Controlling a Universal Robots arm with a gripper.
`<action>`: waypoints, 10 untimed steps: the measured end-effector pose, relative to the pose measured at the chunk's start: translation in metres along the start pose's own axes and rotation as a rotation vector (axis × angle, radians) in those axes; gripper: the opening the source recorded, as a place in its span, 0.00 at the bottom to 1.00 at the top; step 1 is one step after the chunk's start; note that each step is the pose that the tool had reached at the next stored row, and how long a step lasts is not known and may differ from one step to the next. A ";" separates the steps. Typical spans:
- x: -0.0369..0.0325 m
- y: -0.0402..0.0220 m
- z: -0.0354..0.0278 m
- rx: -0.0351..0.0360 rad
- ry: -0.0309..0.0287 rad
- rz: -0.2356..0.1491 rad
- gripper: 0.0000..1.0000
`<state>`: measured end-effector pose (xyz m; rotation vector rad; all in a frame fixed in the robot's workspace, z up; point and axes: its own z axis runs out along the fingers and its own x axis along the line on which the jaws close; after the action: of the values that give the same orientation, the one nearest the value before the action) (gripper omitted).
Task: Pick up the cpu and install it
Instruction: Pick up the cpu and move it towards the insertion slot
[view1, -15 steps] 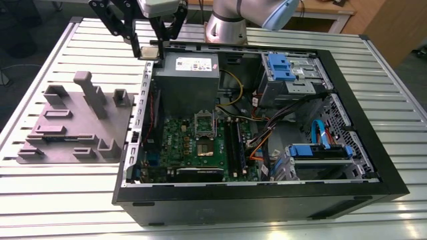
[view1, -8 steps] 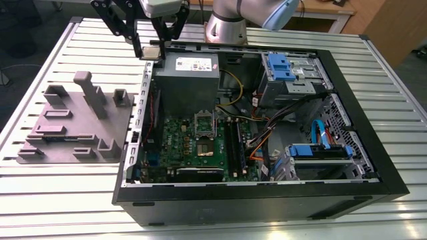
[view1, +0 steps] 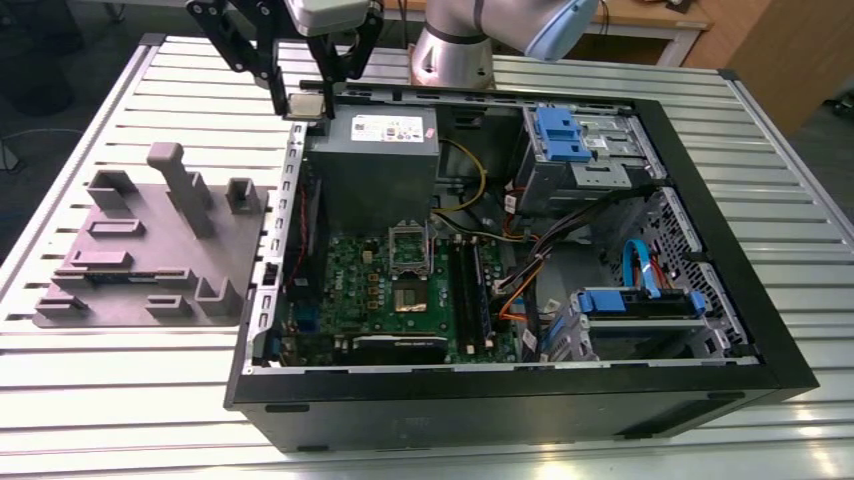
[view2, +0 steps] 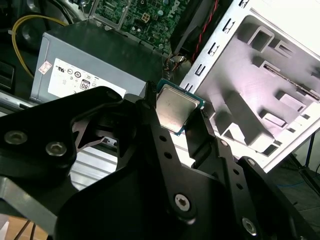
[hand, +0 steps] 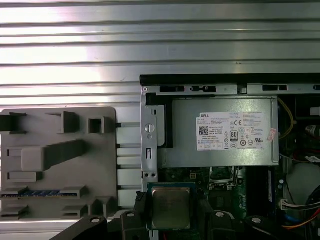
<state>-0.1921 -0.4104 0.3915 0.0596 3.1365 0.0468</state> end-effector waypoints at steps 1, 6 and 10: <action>-0.0004 0.0000 0.0000 0.0000 0.0001 0.000 0.47; -0.0025 0.0001 0.0000 0.0001 0.0001 0.000 0.47; -0.0041 0.0002 0.0000 0.0001 0.0001 0.000 0.47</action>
<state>-0.1880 -0.4104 0.3916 0.0596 3.1366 0.0467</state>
